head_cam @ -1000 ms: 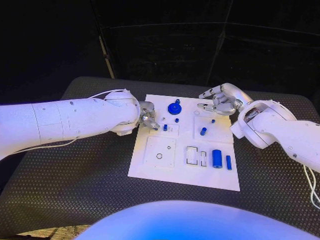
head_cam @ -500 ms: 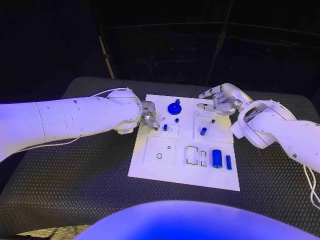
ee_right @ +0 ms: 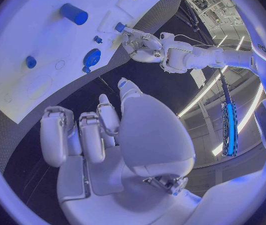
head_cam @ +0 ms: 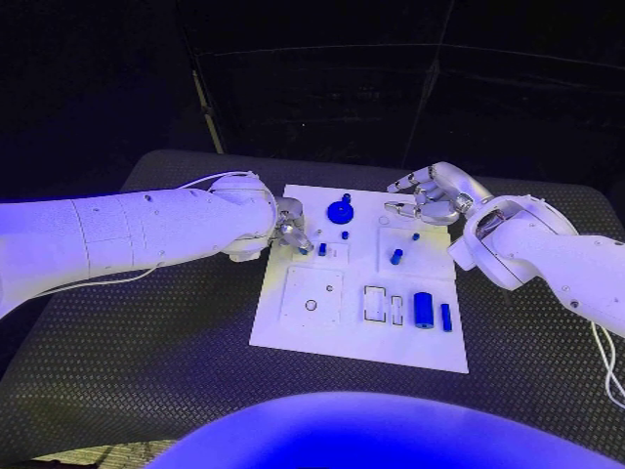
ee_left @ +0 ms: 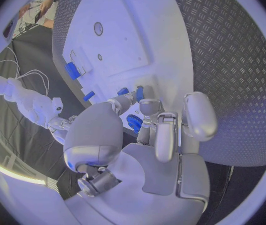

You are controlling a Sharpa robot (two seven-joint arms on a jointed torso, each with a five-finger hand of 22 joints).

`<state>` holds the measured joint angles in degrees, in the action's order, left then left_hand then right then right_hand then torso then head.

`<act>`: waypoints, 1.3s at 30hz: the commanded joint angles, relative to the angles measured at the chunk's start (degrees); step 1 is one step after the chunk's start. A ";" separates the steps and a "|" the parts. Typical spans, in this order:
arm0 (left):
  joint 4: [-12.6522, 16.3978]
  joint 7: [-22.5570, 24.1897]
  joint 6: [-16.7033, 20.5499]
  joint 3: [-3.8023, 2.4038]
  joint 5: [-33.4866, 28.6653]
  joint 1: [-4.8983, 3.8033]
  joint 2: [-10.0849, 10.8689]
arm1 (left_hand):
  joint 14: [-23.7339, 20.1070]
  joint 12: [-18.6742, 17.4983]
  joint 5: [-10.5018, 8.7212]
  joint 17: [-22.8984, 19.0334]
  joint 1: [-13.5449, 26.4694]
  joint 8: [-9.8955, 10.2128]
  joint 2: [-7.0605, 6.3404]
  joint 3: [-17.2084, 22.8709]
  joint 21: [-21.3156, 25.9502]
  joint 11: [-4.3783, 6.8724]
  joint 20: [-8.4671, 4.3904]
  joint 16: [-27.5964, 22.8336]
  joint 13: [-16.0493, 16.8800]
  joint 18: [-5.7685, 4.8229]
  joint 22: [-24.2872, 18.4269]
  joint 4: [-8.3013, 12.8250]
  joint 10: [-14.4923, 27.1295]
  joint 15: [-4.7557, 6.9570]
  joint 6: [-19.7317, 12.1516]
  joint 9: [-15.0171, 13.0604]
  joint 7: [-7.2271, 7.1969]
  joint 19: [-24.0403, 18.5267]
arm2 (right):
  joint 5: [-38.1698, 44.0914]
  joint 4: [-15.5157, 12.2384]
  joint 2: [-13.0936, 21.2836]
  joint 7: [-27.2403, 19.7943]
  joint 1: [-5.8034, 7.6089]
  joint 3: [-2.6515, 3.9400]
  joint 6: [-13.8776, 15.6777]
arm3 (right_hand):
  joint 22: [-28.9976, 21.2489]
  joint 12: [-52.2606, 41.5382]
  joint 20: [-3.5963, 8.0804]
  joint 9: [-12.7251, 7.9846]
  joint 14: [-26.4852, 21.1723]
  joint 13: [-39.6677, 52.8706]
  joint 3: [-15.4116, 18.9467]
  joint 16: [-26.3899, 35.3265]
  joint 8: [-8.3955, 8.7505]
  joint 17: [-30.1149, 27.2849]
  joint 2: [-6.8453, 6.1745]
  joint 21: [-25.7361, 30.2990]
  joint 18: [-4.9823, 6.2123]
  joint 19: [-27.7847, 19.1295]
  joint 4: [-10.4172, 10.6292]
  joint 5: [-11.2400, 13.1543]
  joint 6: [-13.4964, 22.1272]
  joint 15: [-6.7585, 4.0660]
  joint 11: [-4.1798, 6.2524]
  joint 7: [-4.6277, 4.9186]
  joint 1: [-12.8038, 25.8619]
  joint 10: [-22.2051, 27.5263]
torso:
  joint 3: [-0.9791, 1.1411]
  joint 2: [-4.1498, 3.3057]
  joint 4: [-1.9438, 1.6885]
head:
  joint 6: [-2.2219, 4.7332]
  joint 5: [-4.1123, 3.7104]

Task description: Assemble the parts on the task board

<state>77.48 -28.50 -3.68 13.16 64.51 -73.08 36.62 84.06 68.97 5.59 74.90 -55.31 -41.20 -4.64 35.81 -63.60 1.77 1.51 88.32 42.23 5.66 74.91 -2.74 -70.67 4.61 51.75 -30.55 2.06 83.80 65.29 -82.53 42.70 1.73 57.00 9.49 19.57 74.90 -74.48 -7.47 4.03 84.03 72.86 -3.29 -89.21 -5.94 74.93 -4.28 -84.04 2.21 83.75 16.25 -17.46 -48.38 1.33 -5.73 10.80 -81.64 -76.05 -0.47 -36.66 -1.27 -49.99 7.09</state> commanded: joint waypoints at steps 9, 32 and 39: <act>-0.16 -0.50 -2.27 0.33 -0.35 0.50 -0.23 | 5.35 0.74 -0.03 12.32 2.55 0.69 0.04 -3.43 -1.11 0.21 -0.35 0.63 1.43 -0.97 4.84 -1.77 -0.95 0.57 1.12 0.52 -0.10 0.93 | -0.09 -0.07 0.00 -0.36 0.09 0.02 -0.24 | 1.20 -0.40 0.19 -0.02 5.40 -0.06 0.31 0.22 -0.18 13.39 -0.04 0.33 0.65 -0.26 0.01 -0.31 0.40 -0.01 -0.02 0.00 0.37 0.30 | -0.02 0.01 0.00 | -0.01 -0.05; -1.76 -0.51 -1.42 0.30 -0.30 0.51 -0.70 | 5.42 0.99 0.02 12.65 4.92 1.27 0.20 -6.66 -1.34 0.21 -0.43 0.76 2.27 -1.03 5.16 -4.19 -1.23 0.63 1.80 0.92 -0.11 1.08 | -0.09 -0.05 0.01 -0.36 0.09 0.02 -0.16 | 1.09 -0.37 0.19 -0.02 5.37 -0.12 0.34 0.27 -0.19 13.30 -0.05 0.38 0.67 -0.31 0.02 -0.33 0.40 -0.01 -0.02 0.00 0.42 0.34 | -0.01 0.03 -0.01 | -0.01 -0.19; -1.68 -0.53 -0.75 0.29 -0.30 0.51 -0.55 | 5.43 1.03 0.07 12.74 5.98 1.46 0.18 -8.92 -1.39 0.23 -0.44 0.80 2.52 -1.05 5.30 -5.64 -1.29 0.64 2.05 1.03 -0.13 1.12 | -0.09 -0.03 0.01 -0.37 0.09 0.02 -0.19 | 1.09 -0.37 0.19 -0.02 5.37 -0.12 0.34 0.27 -0.19 13.30 -0.05 0.38 0.67 -0.31 0.02 -0.33 0.40 -0.01 -0.02 0.00 0.42 0.34 | -0.05 0.00 -0.04 | -0.01 -0.19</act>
<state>76.01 -28.26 -4.20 13.17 63.99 -72.93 35.91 83.86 69.70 5.57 74.90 -49.70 -39.95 -4.48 27.12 -64.74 1.84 1.33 88.93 44.70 5.70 74.91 -8.27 -71.56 4.81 53.59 -29.56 1.85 83.98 65.28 -82.48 42.72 1.73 57.00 9.49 19.56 74.90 -74.48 -7.47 4.03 84.03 72.80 -3.29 -89.21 -5.94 74.91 -4.28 -84.04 2.21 83.74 16.25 -17.46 -48.38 1.33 -5.73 10.80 -81.64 -76.05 -0.48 -36.64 -1.28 -49.99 6.91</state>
